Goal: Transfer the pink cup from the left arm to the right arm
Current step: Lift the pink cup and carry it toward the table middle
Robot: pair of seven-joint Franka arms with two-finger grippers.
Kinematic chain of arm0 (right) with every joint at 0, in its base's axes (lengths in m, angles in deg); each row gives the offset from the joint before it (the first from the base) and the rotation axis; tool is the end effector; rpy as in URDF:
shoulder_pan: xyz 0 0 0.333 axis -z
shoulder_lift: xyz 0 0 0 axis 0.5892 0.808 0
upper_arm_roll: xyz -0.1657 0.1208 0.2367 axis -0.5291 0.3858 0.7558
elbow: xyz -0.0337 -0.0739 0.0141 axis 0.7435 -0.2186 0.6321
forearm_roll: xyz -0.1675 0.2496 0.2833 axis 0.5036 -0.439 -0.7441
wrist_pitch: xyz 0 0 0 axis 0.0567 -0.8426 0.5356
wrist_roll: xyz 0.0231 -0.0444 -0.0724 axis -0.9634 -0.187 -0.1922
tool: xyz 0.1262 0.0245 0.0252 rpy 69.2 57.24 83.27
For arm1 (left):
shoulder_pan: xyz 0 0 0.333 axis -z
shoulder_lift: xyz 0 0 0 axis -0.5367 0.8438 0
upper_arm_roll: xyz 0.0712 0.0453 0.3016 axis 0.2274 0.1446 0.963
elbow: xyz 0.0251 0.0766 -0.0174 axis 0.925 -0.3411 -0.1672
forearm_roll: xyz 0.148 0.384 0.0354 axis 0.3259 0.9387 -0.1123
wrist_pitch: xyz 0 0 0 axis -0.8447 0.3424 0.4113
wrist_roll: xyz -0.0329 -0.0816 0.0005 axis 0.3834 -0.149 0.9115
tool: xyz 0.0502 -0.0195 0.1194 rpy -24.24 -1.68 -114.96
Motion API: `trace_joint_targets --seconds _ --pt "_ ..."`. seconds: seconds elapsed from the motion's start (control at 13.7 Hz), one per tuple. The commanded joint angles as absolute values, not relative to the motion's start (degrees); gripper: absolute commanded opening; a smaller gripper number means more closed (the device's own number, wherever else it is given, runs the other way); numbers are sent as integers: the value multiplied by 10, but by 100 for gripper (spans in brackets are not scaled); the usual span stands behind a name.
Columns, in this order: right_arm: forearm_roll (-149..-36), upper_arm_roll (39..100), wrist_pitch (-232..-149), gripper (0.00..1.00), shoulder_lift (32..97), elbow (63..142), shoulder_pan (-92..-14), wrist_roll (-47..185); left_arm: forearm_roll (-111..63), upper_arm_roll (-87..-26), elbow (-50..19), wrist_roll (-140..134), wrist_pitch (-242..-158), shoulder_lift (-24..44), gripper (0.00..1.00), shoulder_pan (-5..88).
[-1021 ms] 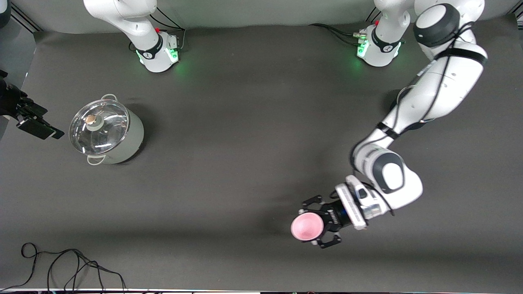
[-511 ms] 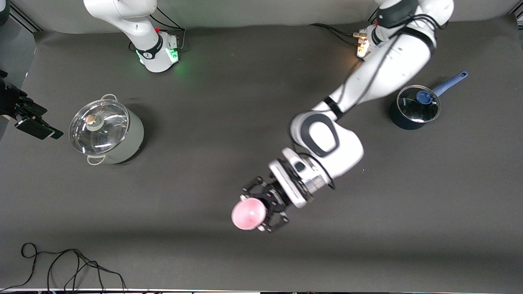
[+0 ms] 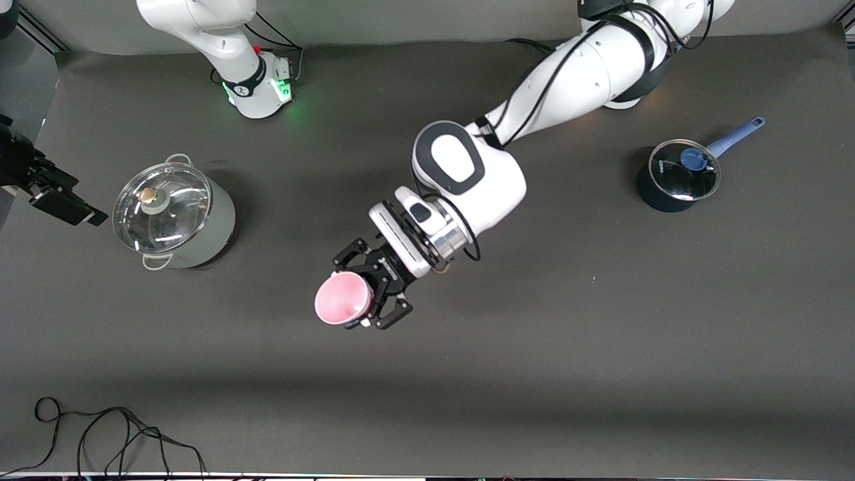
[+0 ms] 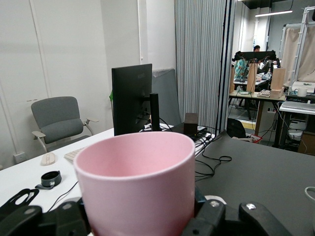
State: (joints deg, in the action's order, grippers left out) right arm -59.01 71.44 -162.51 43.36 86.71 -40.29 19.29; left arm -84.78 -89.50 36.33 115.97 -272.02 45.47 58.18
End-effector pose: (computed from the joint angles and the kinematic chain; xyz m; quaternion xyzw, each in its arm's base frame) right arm 0.5852 0.0167 0.6270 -0.9272 0.3731 -0.0040 0.0325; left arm 0.6286 -0.5687 0.4140 0.6750 -0.3393 0.5873 0.2905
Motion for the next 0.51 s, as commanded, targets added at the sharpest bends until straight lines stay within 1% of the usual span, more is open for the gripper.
trace_joint_targets --seconds 0.0,0.22,0.29,0.44 --pt "-596 714 -1603 100 470 791 -441 146 -851 -882 385 1146 -2745 447 0 614" --pt "-601 714 -1524 100 547 654 -480 86 -851 -883 391 1146 -2745 447 0 617" --pt "-609 715 -1517 100 568 623 -491 59 -851 -882 391 1146 -2745 447 0 617" --pt "-613 728 -1517 100 594 591 -516 20 -851 -882 391 1146 -2745 447 0 617"
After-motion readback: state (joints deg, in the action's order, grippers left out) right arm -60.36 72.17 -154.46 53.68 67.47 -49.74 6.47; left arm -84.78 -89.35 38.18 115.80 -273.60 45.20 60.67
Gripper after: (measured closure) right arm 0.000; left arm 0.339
